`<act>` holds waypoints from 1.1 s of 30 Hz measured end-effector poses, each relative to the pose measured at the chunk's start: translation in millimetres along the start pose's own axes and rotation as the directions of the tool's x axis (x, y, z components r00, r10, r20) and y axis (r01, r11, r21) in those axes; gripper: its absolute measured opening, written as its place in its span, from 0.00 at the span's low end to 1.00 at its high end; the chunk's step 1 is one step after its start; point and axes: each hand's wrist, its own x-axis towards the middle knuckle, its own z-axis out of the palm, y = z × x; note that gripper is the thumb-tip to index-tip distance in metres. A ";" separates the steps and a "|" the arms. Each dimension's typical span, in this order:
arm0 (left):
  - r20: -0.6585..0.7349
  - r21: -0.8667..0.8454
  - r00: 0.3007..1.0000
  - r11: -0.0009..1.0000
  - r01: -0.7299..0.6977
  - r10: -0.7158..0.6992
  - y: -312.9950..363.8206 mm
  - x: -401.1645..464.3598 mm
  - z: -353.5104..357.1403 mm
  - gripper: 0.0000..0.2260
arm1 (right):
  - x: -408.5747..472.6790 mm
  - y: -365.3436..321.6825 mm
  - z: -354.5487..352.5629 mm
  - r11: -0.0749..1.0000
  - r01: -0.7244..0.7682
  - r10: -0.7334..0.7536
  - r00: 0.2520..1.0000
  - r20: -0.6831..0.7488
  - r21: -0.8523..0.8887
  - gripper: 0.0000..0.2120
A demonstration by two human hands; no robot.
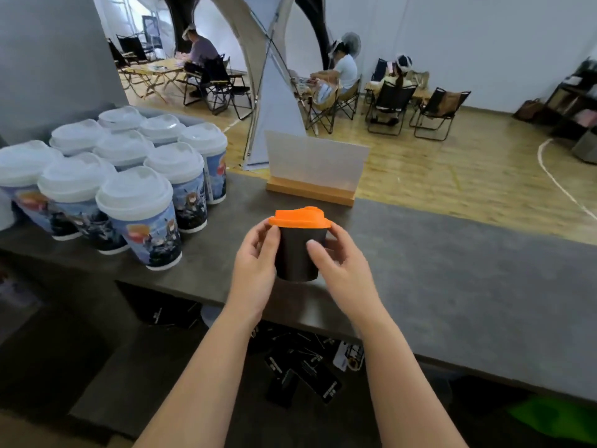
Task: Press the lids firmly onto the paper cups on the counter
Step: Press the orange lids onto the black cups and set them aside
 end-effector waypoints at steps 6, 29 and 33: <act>0.078 0.065 0.994 0.995 -0.082 0.077 -4.0 51.0 -45.7 0.17 | 51.5 0.7 50.4 0.978 0.027 -0.031 0.999 -0.014 -0.207 0.28; -0.080 -0.321 0.991 0.944 0.078 -0.109 -15.3 143.6 -35.3 0.31 | 141.8 8.2 141.3 0.994 -0.110 0.105 0.959 -0.263 -0.005 0.34; -0.032 -0.371 0.992 0.923 0.104 -0.124 -24.0 150.5 -36.0 0.33 | 141.7 13.9 143.9 0.993 -0.118 0.112 0.961 -0.254 -0.008 0.31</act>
